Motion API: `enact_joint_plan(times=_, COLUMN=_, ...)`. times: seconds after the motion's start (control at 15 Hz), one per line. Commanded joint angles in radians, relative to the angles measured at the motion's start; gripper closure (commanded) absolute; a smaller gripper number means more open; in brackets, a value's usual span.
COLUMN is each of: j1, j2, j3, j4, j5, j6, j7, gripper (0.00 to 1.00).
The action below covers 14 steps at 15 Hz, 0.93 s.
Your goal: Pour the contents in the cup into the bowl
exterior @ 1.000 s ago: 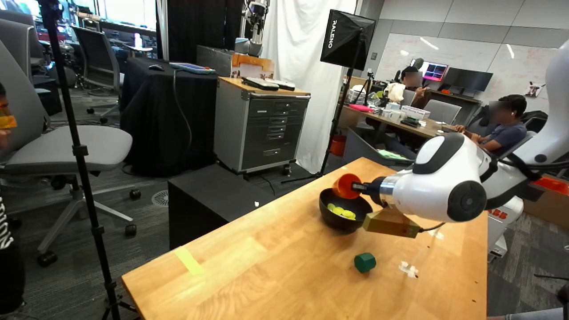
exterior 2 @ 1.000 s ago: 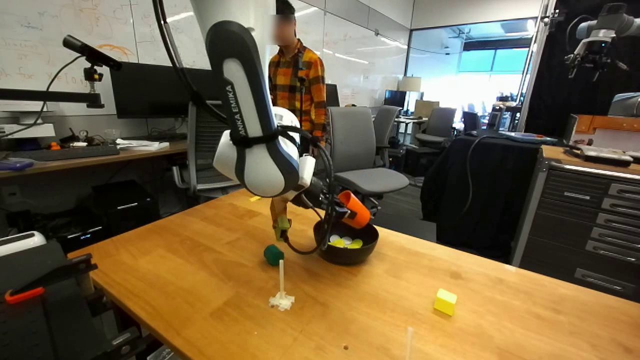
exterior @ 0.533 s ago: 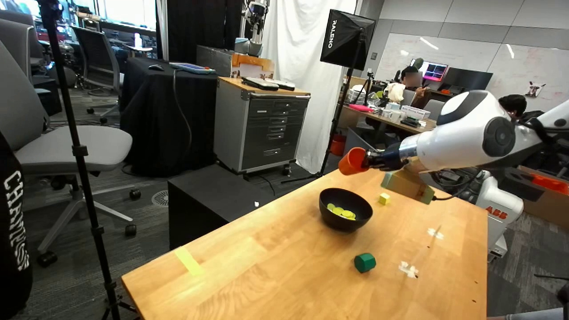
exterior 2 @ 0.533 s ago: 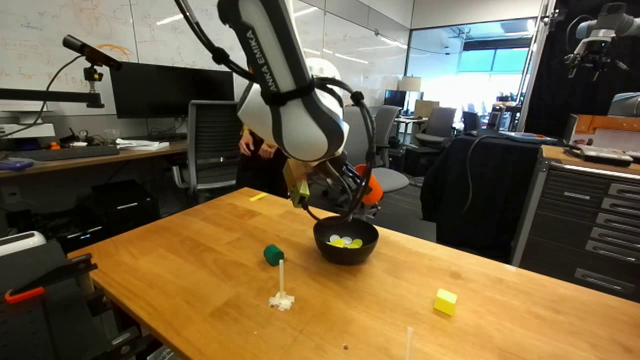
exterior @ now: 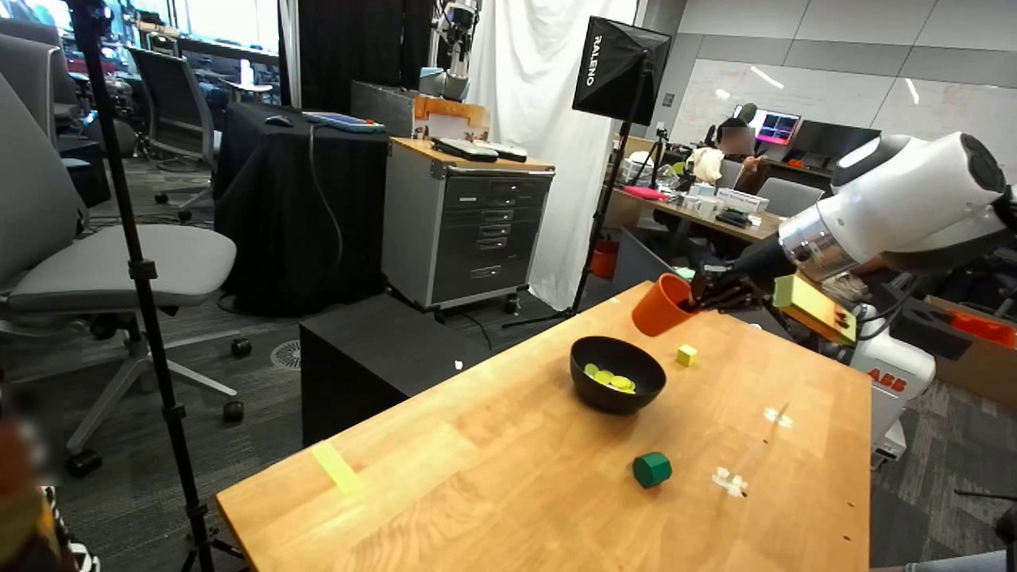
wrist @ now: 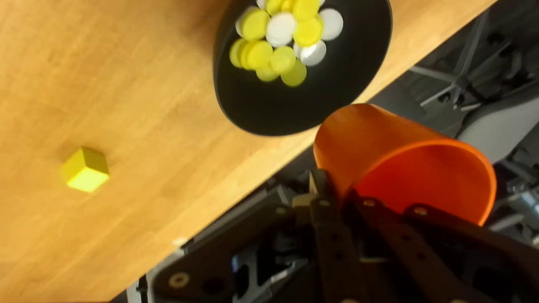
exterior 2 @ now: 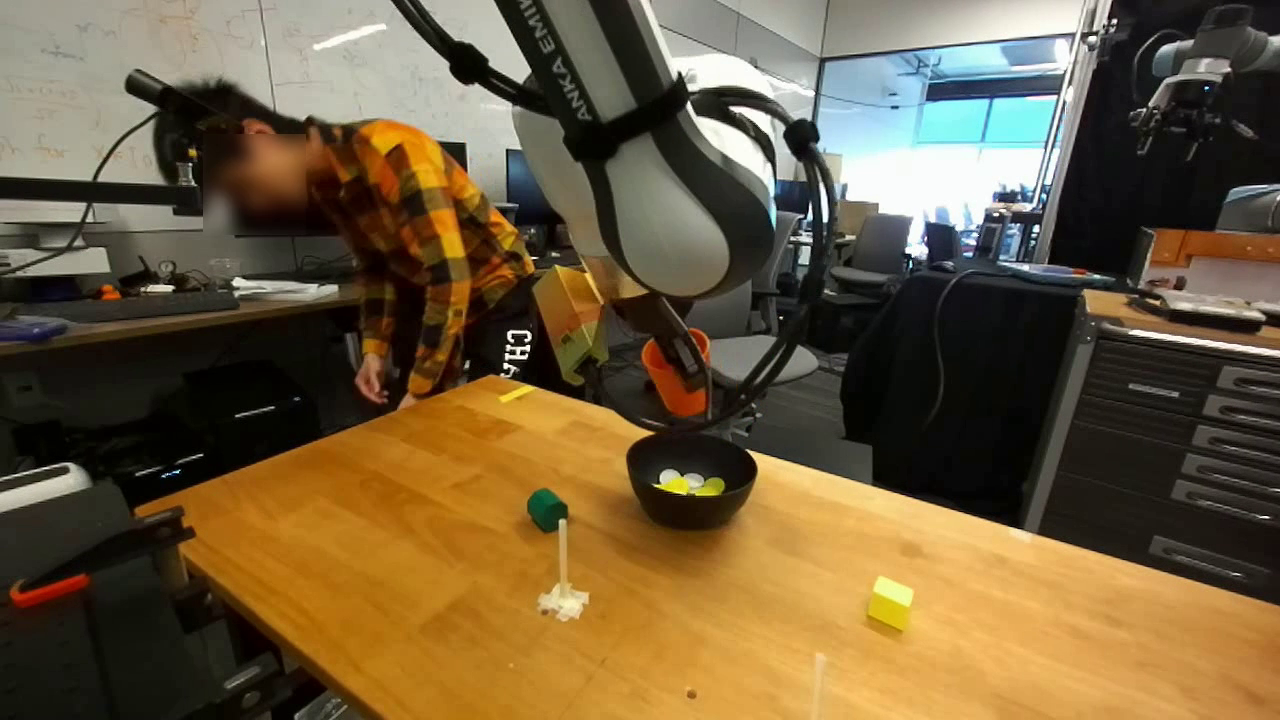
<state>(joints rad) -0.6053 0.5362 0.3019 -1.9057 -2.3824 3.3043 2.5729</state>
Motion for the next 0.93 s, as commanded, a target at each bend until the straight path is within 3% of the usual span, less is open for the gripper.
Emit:
enact_joint_plan(times=0.0, j1=0.163, j2=-0.021, j3=-0.260, j4=-0.007, j5=0.010, j6=0.248, j7=-0.012, gripper=0.94)
enact_joint_plan(times=0.2, j1=0.285, j2=-0.015, j3=-0.440, j4=0.033, j5=-0.110, j6=0.405, j7=0.084, gripper=0.94)
enact_joint_plan(times=0.4, j1=0.364, j2=0.006, j3=-0.546, j4=0.093, j5=-0.204, j6=0.508, j7=0.174, gripper=0.94)
enact_joint_plan(times=0.47, j1=0.440, j2=0.023, j3=-0.653, j4=0.096, j5=-0.130, j6=0.541, j7=0.113, gripper=0.95)
enact_joint_plan(times=0.67, j1=0.514, j2=0.077, j3=-0.754, j4=0.151, j5=-0.128, j6=0.593, j7=0.130, gripper=0.94)
enact_joint_plan(times=0.87, j1=0.551, j2=0.150, j3=-0.806, j4=0.201, j5=-0.127, j6=0.621, j7=0.128, gripper=0.94)
